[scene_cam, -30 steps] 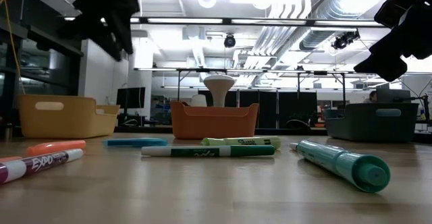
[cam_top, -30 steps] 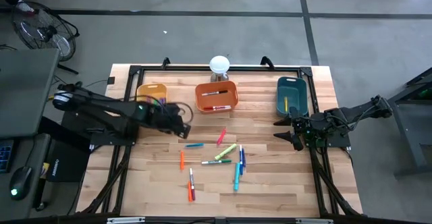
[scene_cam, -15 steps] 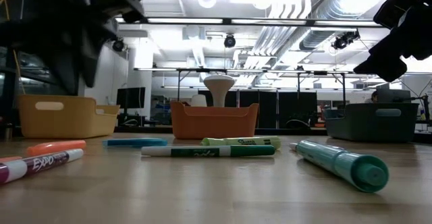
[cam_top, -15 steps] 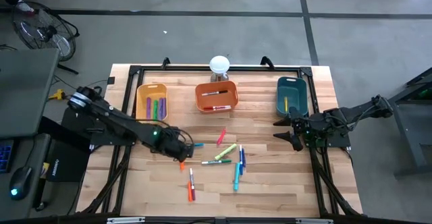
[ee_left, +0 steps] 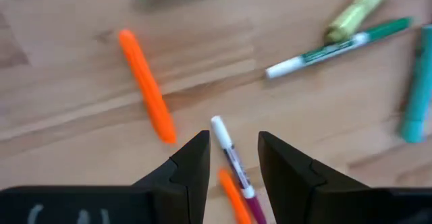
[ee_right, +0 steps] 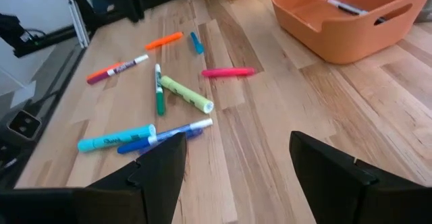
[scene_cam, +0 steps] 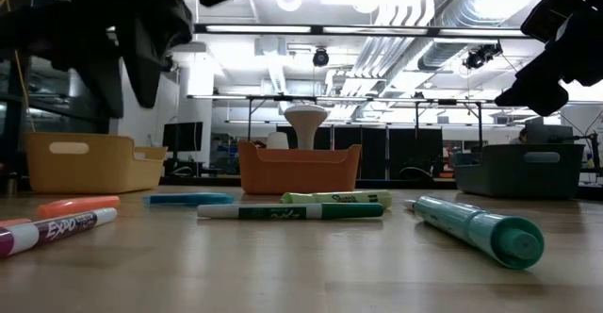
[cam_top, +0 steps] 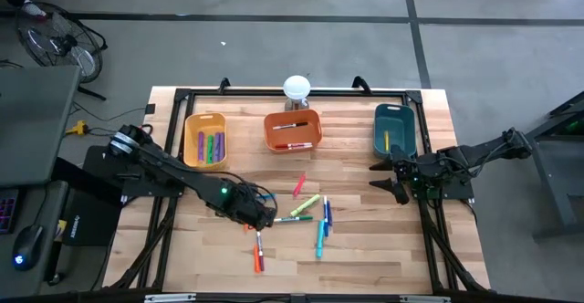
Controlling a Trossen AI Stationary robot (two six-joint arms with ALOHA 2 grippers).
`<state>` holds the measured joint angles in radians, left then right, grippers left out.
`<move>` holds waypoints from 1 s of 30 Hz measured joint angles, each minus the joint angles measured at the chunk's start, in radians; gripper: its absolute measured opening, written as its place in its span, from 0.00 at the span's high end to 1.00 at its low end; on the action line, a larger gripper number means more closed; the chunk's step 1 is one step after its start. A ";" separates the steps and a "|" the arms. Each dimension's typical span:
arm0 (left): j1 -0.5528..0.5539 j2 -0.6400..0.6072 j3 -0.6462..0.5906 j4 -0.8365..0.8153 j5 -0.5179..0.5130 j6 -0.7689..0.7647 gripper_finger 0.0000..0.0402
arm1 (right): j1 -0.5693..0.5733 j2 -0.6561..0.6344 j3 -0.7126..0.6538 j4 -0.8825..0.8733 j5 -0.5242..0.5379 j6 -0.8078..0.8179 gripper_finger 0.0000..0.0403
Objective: Pick & Place Markers
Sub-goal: Put the pink marker pen into the orange bin
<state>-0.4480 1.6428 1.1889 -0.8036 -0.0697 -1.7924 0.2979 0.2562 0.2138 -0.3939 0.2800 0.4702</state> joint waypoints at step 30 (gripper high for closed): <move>-0.037 0.237 0.163 -0.030 0.153 -0.110 0.70 | 0.000 -0.001 0.000 -0.005 0.000 0.000 0.37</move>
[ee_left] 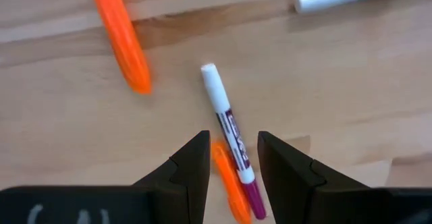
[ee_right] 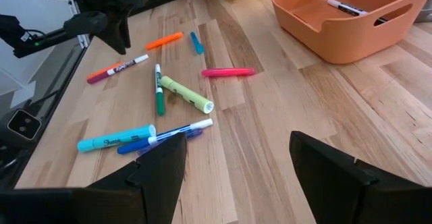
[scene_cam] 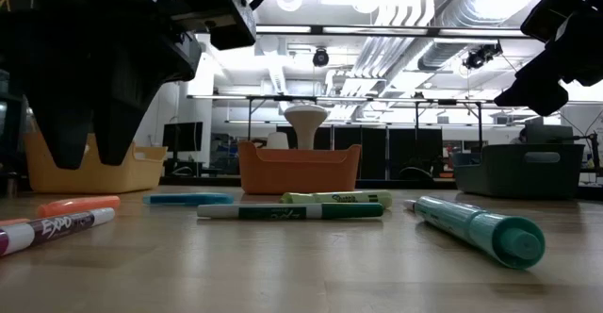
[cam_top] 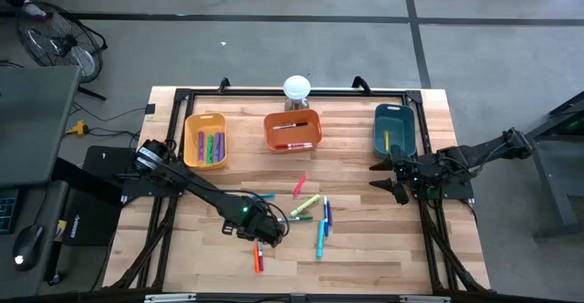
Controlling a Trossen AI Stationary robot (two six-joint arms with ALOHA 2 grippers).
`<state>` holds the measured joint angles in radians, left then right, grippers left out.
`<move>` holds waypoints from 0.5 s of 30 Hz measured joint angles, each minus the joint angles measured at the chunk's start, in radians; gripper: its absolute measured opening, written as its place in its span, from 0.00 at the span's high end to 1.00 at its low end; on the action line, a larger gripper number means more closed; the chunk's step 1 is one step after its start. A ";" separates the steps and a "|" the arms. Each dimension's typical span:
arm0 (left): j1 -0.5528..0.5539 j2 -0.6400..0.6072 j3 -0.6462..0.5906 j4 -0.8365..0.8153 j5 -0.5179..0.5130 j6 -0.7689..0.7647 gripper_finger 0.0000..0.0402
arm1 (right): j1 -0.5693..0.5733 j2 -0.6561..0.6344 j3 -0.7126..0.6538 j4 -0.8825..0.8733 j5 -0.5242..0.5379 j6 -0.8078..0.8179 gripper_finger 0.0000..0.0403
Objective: Pick & Place Markers
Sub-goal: Put the pink marker pen into the orange bin
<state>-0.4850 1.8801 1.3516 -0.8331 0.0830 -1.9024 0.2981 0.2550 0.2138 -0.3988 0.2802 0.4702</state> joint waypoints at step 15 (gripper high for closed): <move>-0.006 0.021 -0.001 -0.008 -0.006 -0.018 0.70 | 0.000 0.000 0.000 0.000 -0.001 0.000 0.37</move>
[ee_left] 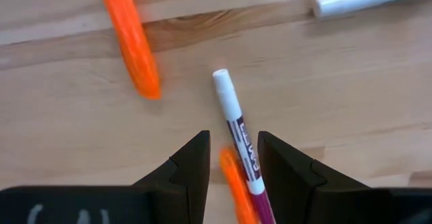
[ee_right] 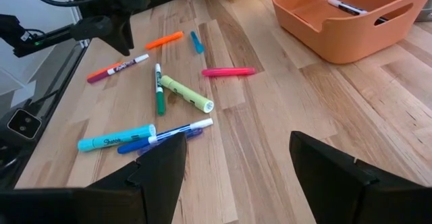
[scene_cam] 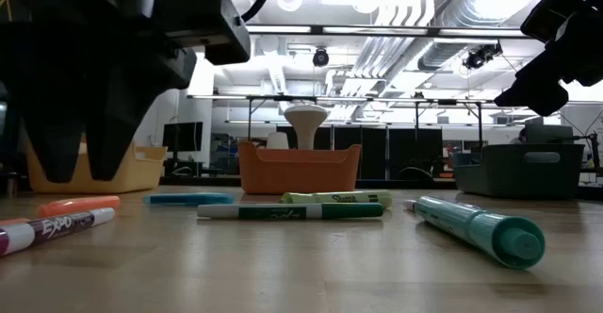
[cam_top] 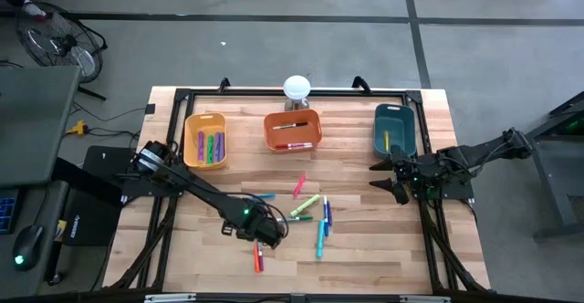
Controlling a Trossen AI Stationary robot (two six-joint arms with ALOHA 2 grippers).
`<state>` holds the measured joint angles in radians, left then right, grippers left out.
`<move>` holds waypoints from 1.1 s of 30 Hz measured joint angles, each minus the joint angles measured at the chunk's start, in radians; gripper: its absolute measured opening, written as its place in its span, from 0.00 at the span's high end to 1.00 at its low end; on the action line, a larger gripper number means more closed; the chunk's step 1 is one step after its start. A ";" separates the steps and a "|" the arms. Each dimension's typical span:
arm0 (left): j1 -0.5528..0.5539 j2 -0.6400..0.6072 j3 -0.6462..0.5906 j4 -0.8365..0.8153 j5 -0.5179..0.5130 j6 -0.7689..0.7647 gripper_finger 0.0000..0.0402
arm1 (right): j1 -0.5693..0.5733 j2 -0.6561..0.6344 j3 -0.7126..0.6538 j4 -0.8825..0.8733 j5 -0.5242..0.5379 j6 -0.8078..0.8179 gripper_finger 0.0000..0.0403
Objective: Pick & Place Markers
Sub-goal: Put the pink marker pen into the orange bin
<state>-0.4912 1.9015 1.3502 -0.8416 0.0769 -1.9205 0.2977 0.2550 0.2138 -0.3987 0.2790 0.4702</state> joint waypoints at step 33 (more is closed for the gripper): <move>0.000 0.104 0.005 0.126 0.073 -0.075 0.70 | 0.000 0.000 -0.001 0.000 -0.001 0.000 0.37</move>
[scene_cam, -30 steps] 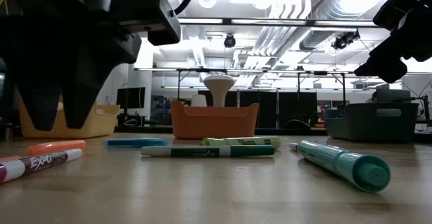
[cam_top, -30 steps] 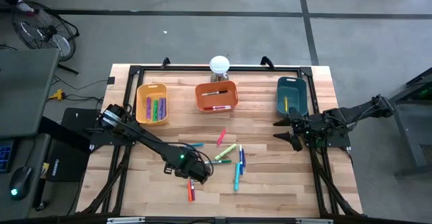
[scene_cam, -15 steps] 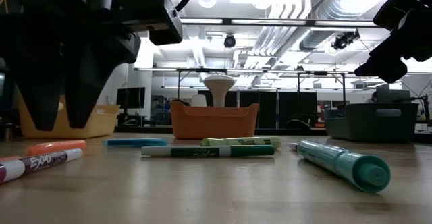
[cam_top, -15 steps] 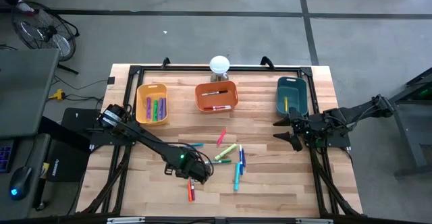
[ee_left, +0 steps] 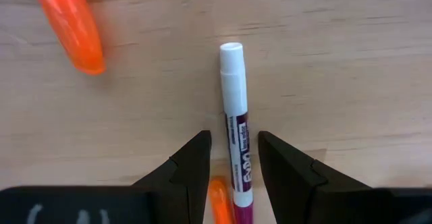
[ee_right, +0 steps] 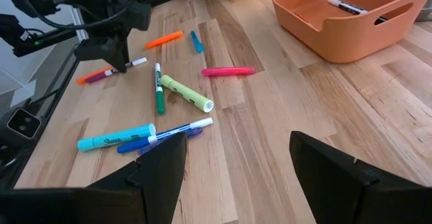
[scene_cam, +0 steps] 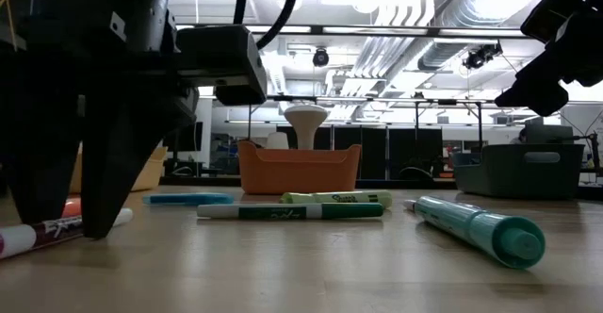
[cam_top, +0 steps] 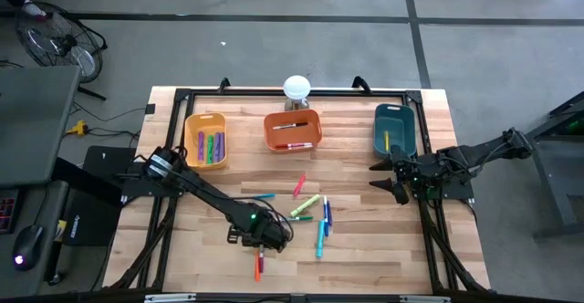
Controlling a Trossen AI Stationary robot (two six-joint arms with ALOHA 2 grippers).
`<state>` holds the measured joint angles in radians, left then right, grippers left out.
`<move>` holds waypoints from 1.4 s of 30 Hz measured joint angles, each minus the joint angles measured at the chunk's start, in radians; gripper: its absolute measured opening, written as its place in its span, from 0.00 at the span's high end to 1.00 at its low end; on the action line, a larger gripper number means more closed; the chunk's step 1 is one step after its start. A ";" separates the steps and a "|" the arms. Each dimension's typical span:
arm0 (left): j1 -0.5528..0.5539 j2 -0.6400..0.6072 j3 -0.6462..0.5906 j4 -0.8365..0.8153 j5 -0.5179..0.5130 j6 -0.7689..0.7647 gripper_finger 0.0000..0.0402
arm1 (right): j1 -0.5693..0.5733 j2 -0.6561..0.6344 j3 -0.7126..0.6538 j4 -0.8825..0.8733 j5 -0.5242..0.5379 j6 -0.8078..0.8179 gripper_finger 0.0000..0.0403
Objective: Pick & Place Markers
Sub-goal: Put the pink marker pen into the orange bin
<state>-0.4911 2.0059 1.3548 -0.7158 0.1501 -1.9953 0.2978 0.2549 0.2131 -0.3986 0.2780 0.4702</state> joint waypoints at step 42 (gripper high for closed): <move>0.010 0.032 0.156 -0.183 -0.168 0.239 0.98 | 0.000 0.001 0.000 0.000 0.003 0.000 0.37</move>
<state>-0.4810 2.0377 1.5107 -0.8989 -0.0182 -1.7561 0.2979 0.2554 0.2131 -0.3985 0.2806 0.4702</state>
